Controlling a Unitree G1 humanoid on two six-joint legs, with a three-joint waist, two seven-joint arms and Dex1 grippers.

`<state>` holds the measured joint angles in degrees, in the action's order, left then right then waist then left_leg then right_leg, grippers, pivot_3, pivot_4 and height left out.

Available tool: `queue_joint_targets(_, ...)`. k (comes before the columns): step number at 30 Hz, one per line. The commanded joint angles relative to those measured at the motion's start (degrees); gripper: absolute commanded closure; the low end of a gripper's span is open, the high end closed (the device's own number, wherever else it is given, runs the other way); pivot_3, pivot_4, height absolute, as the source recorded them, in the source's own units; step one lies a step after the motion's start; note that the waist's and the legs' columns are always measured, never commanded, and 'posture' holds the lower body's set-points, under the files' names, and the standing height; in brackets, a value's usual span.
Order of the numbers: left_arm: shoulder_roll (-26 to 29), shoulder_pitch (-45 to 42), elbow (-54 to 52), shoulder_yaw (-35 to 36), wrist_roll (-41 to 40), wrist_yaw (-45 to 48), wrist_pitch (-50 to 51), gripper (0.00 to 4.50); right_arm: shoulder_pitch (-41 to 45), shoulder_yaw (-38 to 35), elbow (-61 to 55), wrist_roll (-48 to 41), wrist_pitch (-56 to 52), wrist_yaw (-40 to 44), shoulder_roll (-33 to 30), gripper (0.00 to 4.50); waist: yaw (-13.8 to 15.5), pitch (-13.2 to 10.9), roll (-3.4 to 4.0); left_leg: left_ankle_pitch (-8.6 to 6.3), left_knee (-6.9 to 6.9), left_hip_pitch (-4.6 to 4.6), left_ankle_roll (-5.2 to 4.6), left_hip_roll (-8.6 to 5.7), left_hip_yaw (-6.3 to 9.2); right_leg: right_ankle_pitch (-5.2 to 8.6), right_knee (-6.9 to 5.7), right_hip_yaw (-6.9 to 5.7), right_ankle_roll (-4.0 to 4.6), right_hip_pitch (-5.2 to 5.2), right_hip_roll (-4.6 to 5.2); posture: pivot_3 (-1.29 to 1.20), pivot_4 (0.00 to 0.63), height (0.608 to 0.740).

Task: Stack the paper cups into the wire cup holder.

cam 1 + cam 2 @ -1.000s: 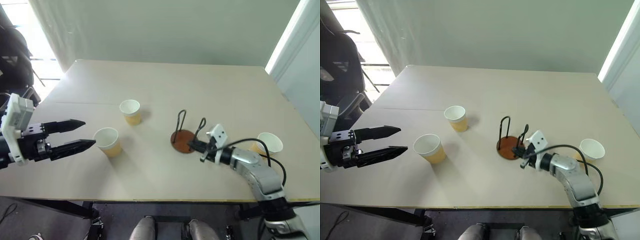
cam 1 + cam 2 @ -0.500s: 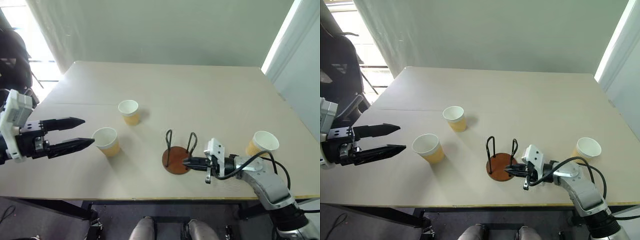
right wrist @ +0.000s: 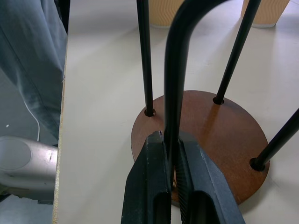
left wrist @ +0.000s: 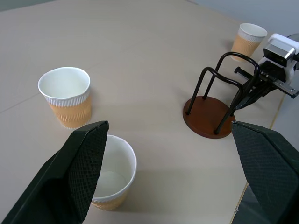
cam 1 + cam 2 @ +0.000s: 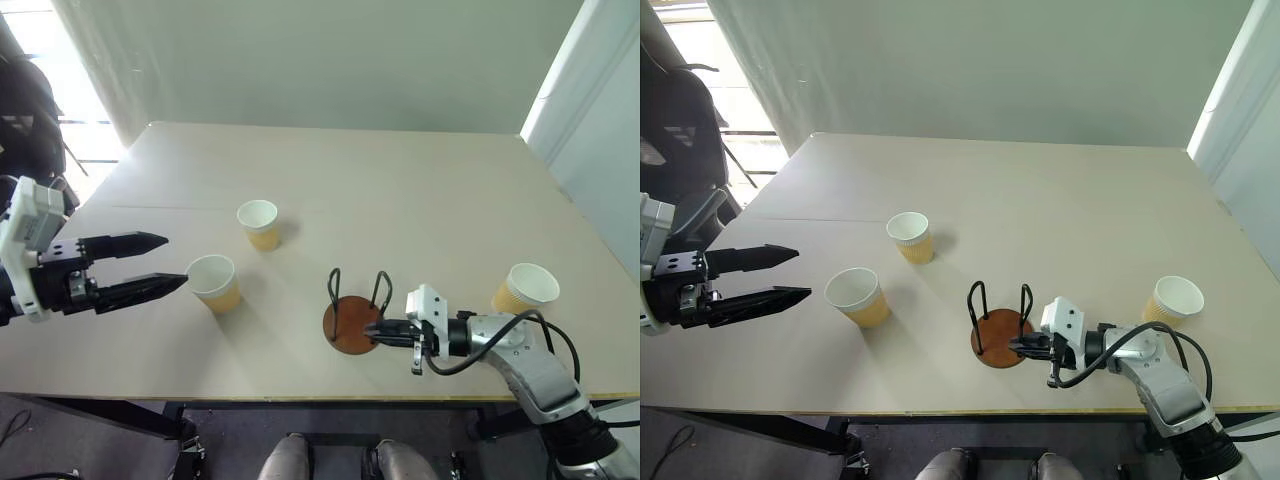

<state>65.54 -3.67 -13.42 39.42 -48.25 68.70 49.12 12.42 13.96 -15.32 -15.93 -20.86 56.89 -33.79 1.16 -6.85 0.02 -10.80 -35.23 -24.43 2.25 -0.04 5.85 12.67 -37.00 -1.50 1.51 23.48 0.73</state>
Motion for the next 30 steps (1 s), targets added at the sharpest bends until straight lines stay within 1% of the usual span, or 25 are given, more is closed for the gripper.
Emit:
queue_joint_targets(1,1.1,-1.0,0.0,0.5,0.0,0.4,-0.9,0.0,0.6,0.0,0.6,0.2,0.5,-0.1,0.3,3.76,0.0,0.0,0.0,0.0,0.0,0.01,0.0,0.0,0.0,0.0,0.0,0.0,0.0,-0.01,0.0,0.0,0.15,0.74)
queue_joint_targets(6,1.4,-1.6,0.3,0.1,0.0,0.4,-0.8,0.0,0.8,-0.4,1.5,0.7,1.1,-0.1,0.2,2.03,0.1,0.0,0.0,0.0,0.0,-0.01,0.0,0.0,0.0,0.02,0.0,0.0,-0.02,0.0,0.0,0.0,0.15,0.74)
queue_joint_targets(8,1.5,-2.0,0.7,-0.3,0.2,0.4,-1.0,0.0,0.6,-0.8,0.8,-0.5,0.0,0.7,-0.2,1.39,0.1,0.0,0.0,0.0,0.0,-0.02,0.0,0.0,0.0,0.02,0.01,0.0,-0.03,0.0,0.0,0.0,0.15,0.74)
queue_joint_targets(9,1.6,-2.3,0.9,-0.6,0.3,0.5,-1.0,0.0,0.5,-1.2,0.2,-1.4,-0.8,1.0,-0.5,0.99,0.1,0.0,0.0,-0.01,0.0,-0.03,0.0,0.0,0.0,0.03,0.02,0.0,-0.03,0.0,0.0,0.0,0.15,0.74)
queue_joint_targets(10,1.8,-2.6,1.1,-0.9,0.4,0.5,-1.1,0.0,0.4,-1.7,-0.4,-2.5,-1.9,1.5,-0.8,0.7,0.1,0.0,0.0,-0.01,0.0,-0.03,0.0,0.0,0.0,0.03,0.01,0.0,-0.03,0.0,0.0,0.0,0.15,0.74)
queue_joint_targets(17,2.2,-4.1,2.7,-2.4,1.0,1.2,-1.9,0.0,0.2,-5.8,-4.2,-6.3,-7.2,2.1,-4.7,0.7,0.1,0.0,-0.03,0.0,0.01,-0.05,0.01,-0.01,0.0,0.03,0.04,0.0,-0.04,-0.01,0.0,0.0,0.15,0.74)
queue_joint_targets(23,2.3,-4.8,3.5,-3.2,1.5,1.9,-2.4,0.0,-3.1,-9.7,-6.0,-8.2,-8.8,3.7,-10.5,0.7,0.2,0.0,-0.05,-0.01,0.02,-0.08,0.02,-0.01,0.0,0.11,0.04,0.01,-0.08,-0.01,0.0,0.0,0.15,0.74)
queue_joint_targets(27,3.1,-5.4,4.7,-3.6,1.4,3.7,-3.1,0.0,-4.0,-14.3,-5.4,-9.5,-9.7,5.4,-15.6,0.7,0.2,0.0,-0.05,-0.01,0.02,-0.1,0.03,-0.02,0.0,0.13,0.04,0.01,-0.11,-0.01,0.0,0.0,0.15,0.74)
queue_joint_targets(30,3.4,-6.1,4.6,-3.1,-0.8,6.8,-2.7,0.0,-4.2,-18.3,-5.9,-10.7,-10.7,6.4,-19.5,0.7,0.2,0.0,-0.09,-0.02,0.02,-0.12,0.03,-0.03,0.0,0.16,0.04,0.02,-0.16,-0.01,0.0,0.0,0.15,0.74)
